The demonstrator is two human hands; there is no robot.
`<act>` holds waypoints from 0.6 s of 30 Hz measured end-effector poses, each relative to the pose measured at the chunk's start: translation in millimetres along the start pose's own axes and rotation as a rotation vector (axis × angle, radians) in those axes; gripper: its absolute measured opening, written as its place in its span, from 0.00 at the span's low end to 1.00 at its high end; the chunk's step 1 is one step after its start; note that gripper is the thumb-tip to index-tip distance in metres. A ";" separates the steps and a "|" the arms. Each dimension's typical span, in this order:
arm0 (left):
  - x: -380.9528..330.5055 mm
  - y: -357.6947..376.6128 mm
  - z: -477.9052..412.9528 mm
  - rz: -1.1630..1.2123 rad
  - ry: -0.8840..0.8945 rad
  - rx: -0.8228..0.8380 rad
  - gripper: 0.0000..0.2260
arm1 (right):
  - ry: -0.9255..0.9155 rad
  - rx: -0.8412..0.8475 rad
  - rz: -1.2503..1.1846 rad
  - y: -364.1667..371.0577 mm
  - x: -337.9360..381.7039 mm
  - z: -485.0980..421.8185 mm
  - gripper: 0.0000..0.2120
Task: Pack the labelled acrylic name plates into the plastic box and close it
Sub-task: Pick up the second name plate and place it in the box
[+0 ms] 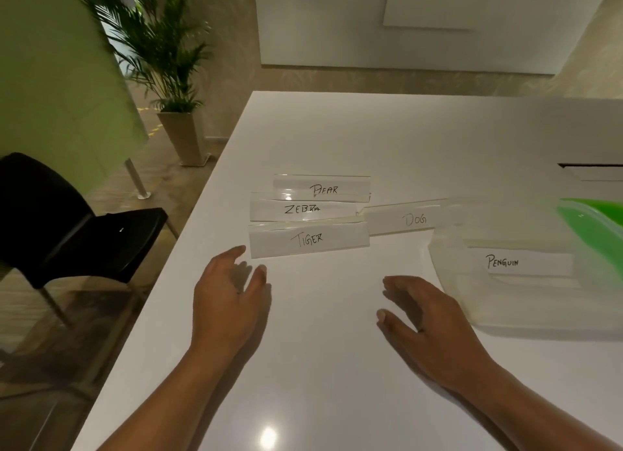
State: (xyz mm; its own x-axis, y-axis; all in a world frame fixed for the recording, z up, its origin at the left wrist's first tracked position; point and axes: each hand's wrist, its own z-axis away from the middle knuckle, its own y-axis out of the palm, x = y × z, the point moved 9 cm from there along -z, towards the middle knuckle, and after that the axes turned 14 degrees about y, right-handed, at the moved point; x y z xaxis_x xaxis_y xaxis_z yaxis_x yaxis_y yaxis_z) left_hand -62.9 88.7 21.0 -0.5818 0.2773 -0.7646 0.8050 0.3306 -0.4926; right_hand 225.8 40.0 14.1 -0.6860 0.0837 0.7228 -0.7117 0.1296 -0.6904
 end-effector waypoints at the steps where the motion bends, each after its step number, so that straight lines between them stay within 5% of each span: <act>1: 3.3 -1.5 -5.8 0.001 -0.017 -0.028 0.20 | -0.010 -0.022 -0.038 -0.5 6.0 -7.3 0.19; 9: 28.4 -3.1 -27.1 0.029 -0.142 -0.122 0.15 | 0.295 -0.171 -0.156 0.1 1.9 -76.4 0.16; 18: 30.4 -1.6 -33.4 0.014 -0.153 -0.103 0.14 | 0.418 -0.191 -0.378 7.3 -7.5 -104.9 0.12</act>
State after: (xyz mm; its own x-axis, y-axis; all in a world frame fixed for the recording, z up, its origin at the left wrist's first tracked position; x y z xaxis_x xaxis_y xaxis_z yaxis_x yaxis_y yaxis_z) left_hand -85.7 126.7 12.3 -0.5395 0.1449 -0.8295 0.7925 0.4202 -0.4420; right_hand 241.6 144.0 6.7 -0.2451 0.3736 0.8946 -0.8284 0.3986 -0.3935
